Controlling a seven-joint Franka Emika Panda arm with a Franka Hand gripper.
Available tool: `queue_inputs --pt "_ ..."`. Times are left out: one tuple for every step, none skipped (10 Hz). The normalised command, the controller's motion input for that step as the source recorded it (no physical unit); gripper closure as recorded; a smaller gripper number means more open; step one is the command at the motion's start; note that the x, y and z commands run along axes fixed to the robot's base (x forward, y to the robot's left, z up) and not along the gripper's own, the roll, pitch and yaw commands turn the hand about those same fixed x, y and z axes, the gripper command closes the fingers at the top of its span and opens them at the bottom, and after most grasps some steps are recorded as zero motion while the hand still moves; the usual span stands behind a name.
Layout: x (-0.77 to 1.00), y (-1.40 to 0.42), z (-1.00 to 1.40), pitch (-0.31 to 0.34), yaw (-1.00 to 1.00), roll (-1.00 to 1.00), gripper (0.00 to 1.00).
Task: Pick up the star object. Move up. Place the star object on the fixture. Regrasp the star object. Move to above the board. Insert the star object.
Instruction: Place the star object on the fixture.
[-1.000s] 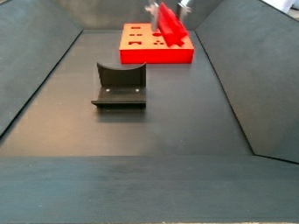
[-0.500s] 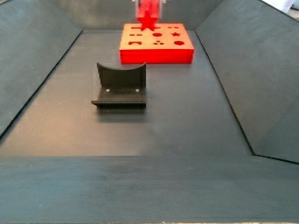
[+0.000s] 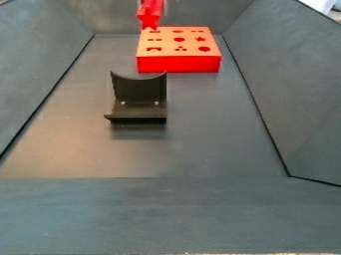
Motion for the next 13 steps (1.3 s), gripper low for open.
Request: queue_inputs --pt "0.54 0.31 -0.31 0.002 0.12 -1.00 1.00" --pt "0.45 0.21 -0.19 -0.002 0.09 -1.00 1.00" --pt "0.35 0.11 -0.11 0.010 0.09 -1.00 1.00" --pt "0.21 0.08 -0.05 0.046 0.08 -1.00 1.00" --pt "0.12 0.07 -0.03 0.074 0.06 -1.00 1.00" --pt "0.07 0.06 -0.02 0.089 0.05 -1.00 1.00" --pt "0.05 0.05 -0.01 0.099 0.03 -1.00 1.00" --pt "0.07 0.05 -0.02 0.126 0.00 -1.00 1.00" --pt "0.09 0.05 -0.02 0.153 -0.03 -0.95 1.00" --pt "0.09 0.05 -0.02 0.153 -0.06 -0.80 1.00" --pt "0.09 0.05 -0.02 0.139 -0.08 -0.64 1.00" --pt "0.08 0.05 -0.02 0.118 -0.10 -0.48 1.00" --pt "0.08 0.05 -0.02 0.096 -0.12 -0.33 1.00"
